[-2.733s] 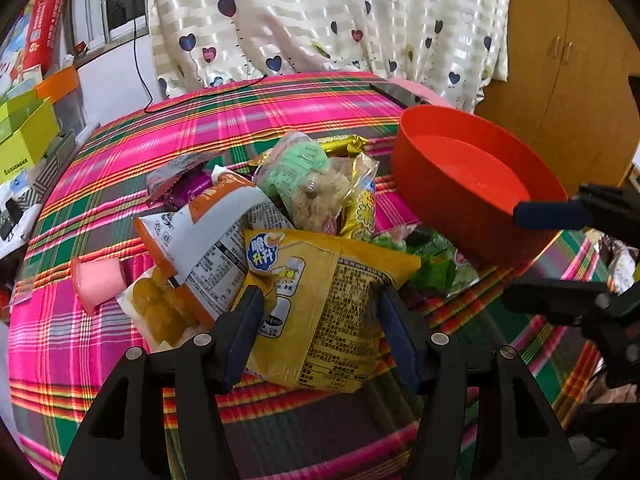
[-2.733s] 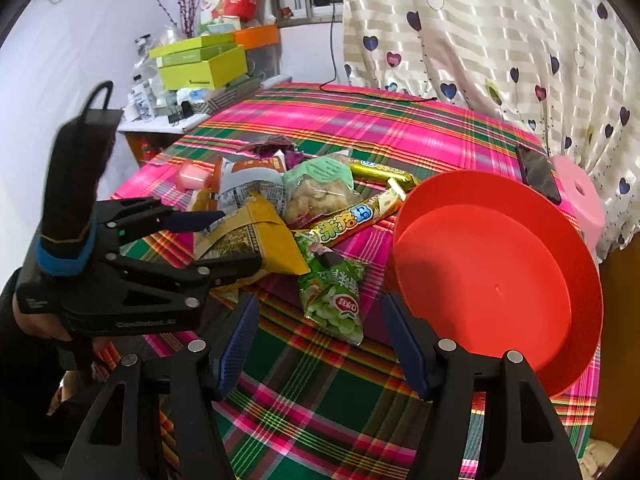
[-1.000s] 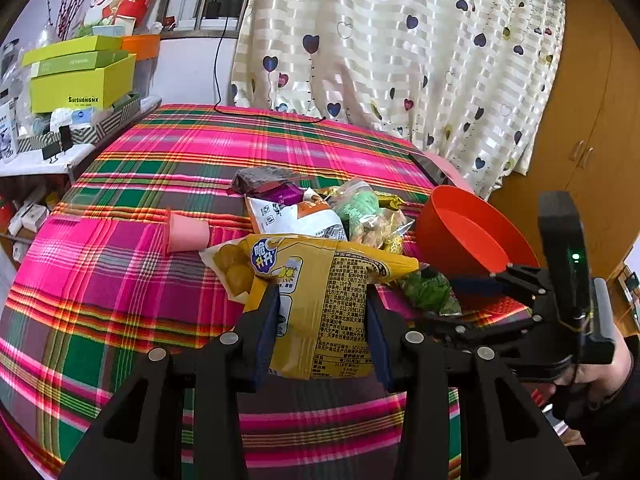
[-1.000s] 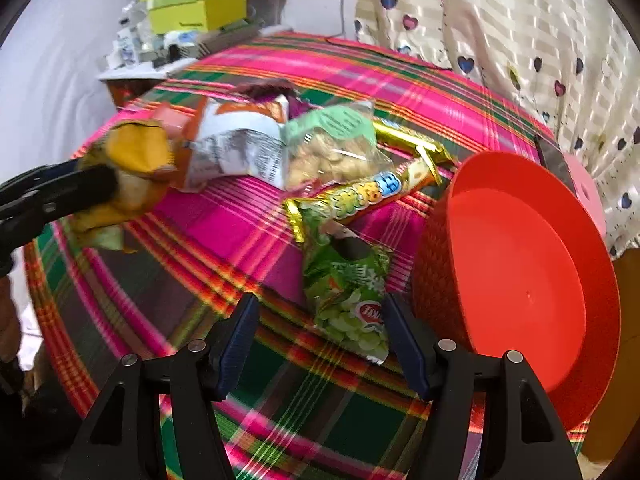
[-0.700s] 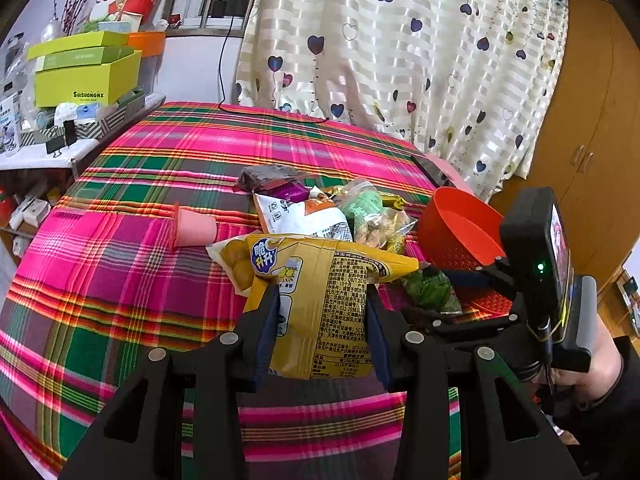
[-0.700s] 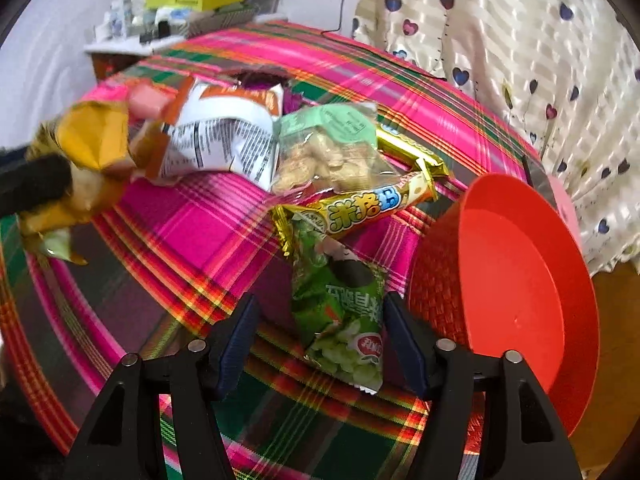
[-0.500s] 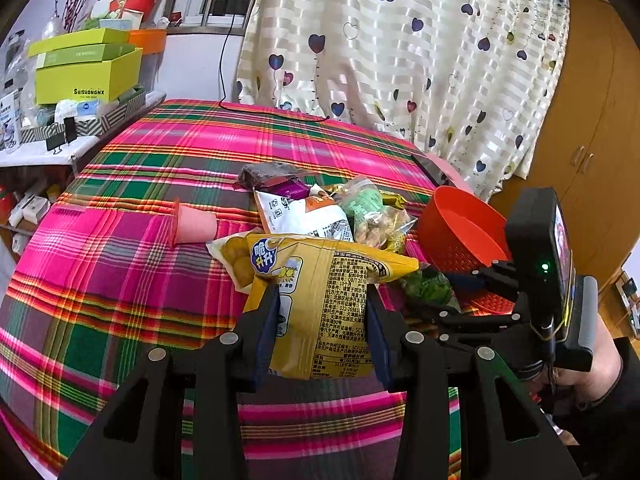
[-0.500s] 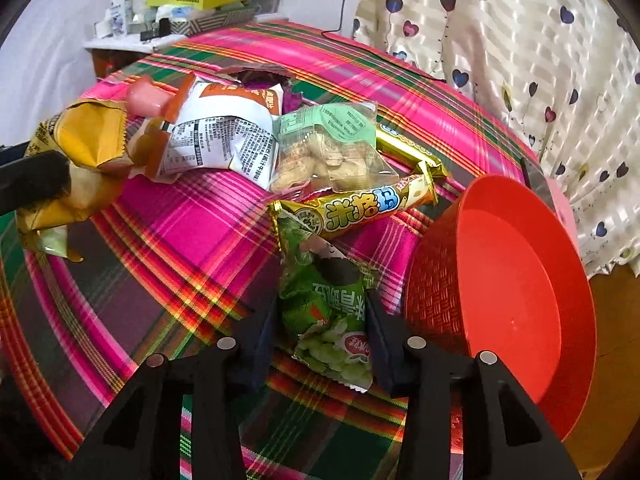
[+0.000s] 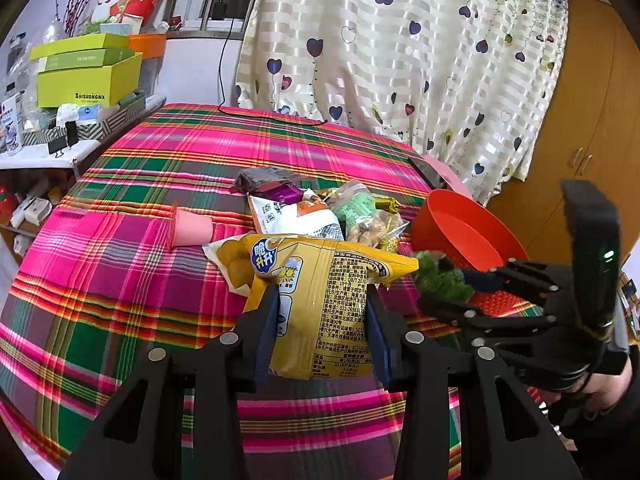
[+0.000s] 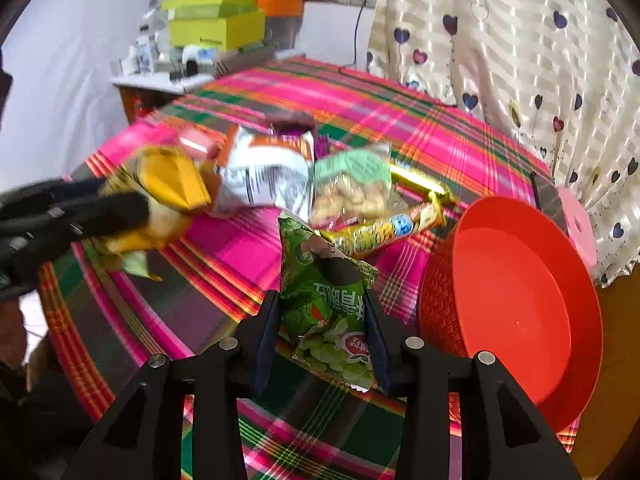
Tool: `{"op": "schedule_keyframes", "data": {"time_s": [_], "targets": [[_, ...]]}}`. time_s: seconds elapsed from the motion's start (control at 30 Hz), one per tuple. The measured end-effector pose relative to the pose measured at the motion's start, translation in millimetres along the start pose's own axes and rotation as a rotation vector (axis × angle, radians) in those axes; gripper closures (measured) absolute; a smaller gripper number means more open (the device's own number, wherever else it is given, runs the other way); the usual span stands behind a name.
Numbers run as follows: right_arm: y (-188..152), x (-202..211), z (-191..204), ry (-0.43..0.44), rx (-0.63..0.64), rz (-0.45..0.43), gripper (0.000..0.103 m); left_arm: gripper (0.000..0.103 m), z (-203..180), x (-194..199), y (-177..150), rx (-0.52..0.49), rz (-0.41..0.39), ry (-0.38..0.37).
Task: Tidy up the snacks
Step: 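Lift the yellow chip bag with the left tool while the right tool carries the green bag over the basket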
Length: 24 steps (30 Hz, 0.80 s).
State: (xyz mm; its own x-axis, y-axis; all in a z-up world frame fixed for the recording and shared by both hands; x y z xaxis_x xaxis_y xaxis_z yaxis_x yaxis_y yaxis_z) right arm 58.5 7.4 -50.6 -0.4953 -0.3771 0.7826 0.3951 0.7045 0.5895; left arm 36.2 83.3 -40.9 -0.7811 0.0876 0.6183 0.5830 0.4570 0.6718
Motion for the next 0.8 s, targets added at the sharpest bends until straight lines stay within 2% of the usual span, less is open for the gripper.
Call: {"op": "schedule_keyframes", "data": {"time_s": [0.27,0.8], "targets": [[10,32,-11,0.003,-0.042,-0.094,0.065,0.061,-14,0,2,-0.008,0.004,0.003],[-8,68,-65,-0.066,-0.143,-0.147,0.064,0.061,-75,-11,17,-0.096,0.010,-0.040]]}}
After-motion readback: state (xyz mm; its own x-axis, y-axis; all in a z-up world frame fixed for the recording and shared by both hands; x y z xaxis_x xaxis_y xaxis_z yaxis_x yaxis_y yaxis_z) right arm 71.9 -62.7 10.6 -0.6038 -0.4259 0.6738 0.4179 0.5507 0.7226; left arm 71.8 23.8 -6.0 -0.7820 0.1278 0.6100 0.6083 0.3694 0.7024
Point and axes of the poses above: each gripper's, at about its wrist camera, not at the fingertips, and x roughly against the way its jaws point, z to its left, y to its top, the point moved 8 cm from there along -x, roughly the way its jaws point, and after that the axes turned 11 degrees about x, right-handed, at the moved point
